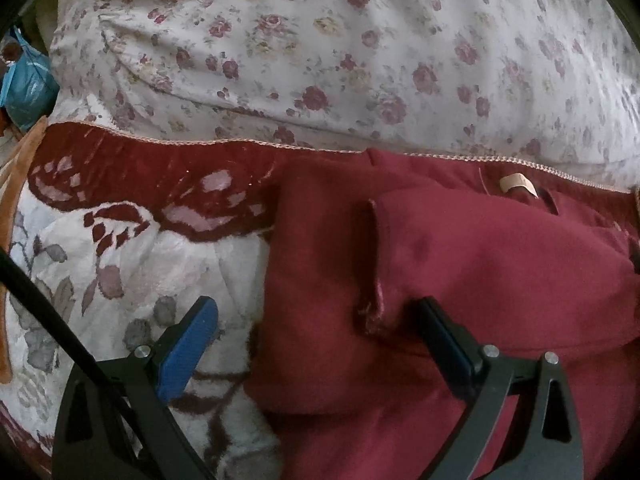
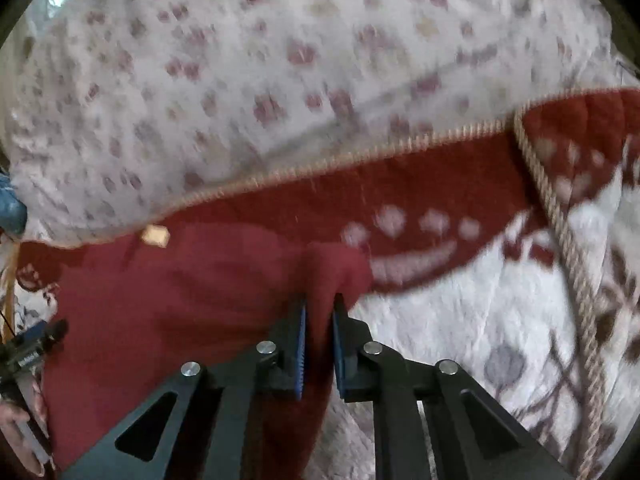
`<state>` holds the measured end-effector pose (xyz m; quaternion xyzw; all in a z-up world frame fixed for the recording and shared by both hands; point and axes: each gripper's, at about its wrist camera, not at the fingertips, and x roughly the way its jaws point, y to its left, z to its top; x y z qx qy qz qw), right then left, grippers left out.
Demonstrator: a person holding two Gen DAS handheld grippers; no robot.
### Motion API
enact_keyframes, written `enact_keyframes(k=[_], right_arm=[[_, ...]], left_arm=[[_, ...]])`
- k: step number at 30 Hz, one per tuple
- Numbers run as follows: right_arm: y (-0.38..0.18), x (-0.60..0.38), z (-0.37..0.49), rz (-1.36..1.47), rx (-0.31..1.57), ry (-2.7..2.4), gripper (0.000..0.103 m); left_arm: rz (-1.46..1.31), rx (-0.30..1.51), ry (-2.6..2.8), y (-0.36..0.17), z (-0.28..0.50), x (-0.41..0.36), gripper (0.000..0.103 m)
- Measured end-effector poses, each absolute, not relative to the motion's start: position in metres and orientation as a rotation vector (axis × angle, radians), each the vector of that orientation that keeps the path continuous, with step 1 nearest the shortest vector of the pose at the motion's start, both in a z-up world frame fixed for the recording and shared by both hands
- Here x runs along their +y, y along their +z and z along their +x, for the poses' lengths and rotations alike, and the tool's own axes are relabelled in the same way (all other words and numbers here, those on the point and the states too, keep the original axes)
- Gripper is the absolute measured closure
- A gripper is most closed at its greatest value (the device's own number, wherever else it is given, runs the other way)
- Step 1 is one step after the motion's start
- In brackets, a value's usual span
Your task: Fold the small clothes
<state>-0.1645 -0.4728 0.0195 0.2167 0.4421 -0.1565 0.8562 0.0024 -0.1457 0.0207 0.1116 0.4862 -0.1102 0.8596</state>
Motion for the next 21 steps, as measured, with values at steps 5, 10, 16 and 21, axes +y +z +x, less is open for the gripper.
enact_keyframes(k=[5,10,16,21], right_arm=[[0.059,-0.452,-0.202,0.427,0.859,-0.298,0.08],[0.034,-0.406,-0.227,0.237,1.034,-0.299,0.078],[0.057,-0.401,-0.254,0.295,0.954,-0.273,0.062],[0.067,-0.421,-0.218,0.362,0.885,-0.351,0.023]], left_arm=[[0.227,1.021,-0.229,0.021,0.002,-0.145,0.004],[0.207,1.023,-0.229,0.021,0.002,-0.142,0.004],[0.153,0.992,-0.228,0.037,-0.004,-0.129,0.004],[0.124,0.999,-0.211,0.036,0.001,-0.123,0.004]])
